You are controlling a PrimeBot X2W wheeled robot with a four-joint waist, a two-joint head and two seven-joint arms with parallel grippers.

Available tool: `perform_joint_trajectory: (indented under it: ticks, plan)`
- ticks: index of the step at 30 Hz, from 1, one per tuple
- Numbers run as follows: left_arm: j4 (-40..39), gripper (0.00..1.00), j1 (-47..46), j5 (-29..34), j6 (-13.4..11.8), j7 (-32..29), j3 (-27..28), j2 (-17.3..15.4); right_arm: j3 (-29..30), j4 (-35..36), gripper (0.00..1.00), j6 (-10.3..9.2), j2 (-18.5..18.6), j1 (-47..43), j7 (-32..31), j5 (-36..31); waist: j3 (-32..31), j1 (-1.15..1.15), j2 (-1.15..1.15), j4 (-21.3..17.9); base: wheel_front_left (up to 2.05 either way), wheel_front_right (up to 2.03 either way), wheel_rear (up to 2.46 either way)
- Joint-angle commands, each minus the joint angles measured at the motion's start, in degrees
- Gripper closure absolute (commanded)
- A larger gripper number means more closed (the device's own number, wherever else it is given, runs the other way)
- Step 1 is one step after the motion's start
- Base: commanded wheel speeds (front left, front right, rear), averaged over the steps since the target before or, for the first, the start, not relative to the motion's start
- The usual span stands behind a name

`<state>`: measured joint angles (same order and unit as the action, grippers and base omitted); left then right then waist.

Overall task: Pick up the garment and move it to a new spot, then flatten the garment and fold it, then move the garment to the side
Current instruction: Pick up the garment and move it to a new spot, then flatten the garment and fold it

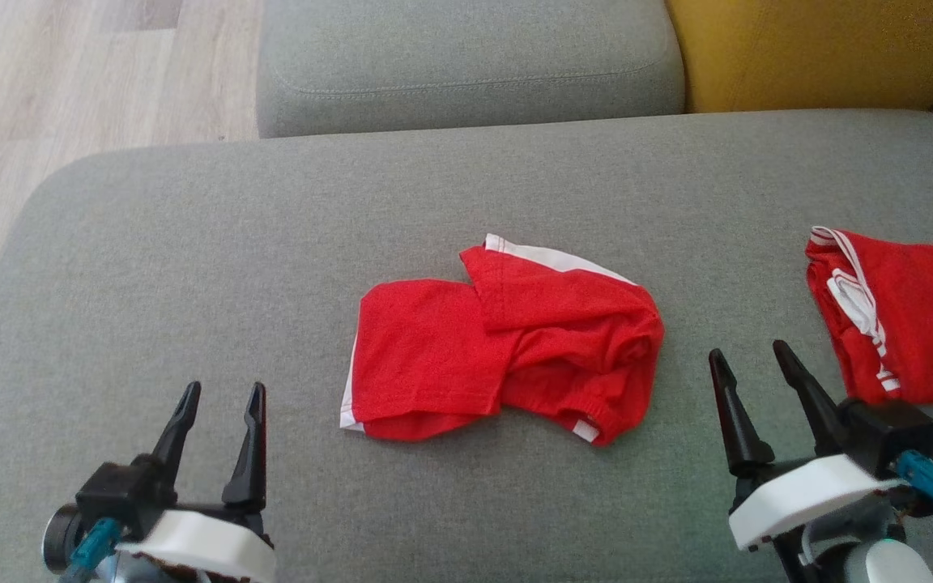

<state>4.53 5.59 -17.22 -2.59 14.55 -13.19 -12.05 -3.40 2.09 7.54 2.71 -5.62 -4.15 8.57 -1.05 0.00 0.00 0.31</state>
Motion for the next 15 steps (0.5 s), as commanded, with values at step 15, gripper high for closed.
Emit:
perform_joint_trajectory:
  ticks: [15]
  plan:
    - [-1.00,0.00,-3.16,0.42,-1.04,0.40,1.78,-0.54,-1.53,3.53,0.00,-0.05,0.40,1.43,-0.29,-1.11,0.24,0.00,0.00,0.18,0.00,0.00,0.00]
